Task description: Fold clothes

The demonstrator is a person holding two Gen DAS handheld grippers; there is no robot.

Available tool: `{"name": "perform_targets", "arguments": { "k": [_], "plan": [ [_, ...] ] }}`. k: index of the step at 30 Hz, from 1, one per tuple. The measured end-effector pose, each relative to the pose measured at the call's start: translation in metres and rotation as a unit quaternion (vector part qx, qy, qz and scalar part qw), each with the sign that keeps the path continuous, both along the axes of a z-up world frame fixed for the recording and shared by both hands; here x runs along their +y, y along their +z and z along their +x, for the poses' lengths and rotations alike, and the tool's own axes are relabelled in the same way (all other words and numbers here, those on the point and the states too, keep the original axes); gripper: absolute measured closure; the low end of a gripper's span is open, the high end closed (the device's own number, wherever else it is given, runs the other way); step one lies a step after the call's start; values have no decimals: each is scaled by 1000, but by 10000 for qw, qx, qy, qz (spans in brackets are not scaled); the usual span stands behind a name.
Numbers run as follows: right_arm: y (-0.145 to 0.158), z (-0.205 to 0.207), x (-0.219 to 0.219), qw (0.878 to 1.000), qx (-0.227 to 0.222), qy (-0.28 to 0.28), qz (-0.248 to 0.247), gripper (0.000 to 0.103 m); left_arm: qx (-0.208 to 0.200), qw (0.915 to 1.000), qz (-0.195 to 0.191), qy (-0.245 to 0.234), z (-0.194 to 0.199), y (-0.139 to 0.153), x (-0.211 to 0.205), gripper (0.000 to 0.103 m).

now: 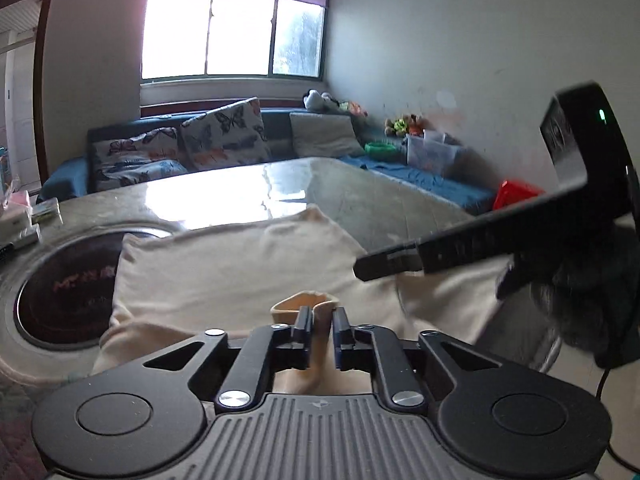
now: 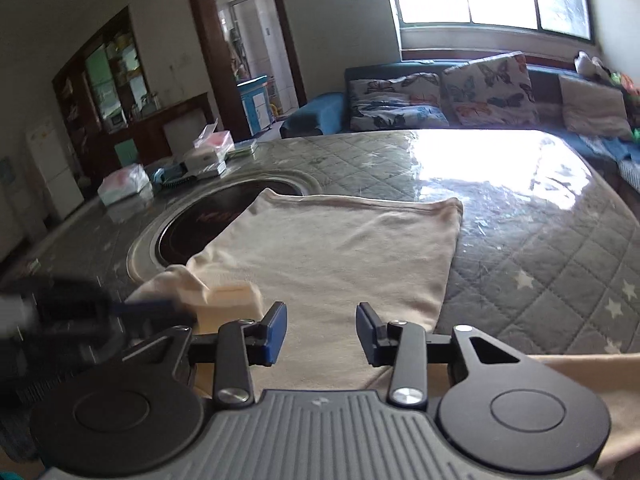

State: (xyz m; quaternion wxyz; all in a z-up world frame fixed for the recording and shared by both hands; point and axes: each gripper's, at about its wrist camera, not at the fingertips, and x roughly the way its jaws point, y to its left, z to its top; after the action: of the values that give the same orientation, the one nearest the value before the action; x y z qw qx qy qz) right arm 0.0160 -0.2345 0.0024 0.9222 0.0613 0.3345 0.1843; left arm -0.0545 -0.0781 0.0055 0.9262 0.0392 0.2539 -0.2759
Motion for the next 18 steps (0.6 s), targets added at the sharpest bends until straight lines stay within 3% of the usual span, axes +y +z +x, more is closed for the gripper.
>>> {"name": "perform_targets", "arguments": {
  "k": [2,6,9,14,18],
  "plan": [
    [-2,2,0,9999,76,46,99,64,-60,10000,14,14,-9,-1,7,73],
    [-11,3,15,9993,195,308,23,64,-233,9988,155,398,-14,1,39,70],
    [-14,2,19,9994,190,290,70,64,-247,9959,273,830,-15,2,73,61],
    [-17,2,20,9991,250,268,213,64,-148,9873,596,1462,-21,-12,113,60],
    [-20,3,23,9988,345,300,149,64,5,9858,636,1556,-23,-22,120,61]
  ]
}}
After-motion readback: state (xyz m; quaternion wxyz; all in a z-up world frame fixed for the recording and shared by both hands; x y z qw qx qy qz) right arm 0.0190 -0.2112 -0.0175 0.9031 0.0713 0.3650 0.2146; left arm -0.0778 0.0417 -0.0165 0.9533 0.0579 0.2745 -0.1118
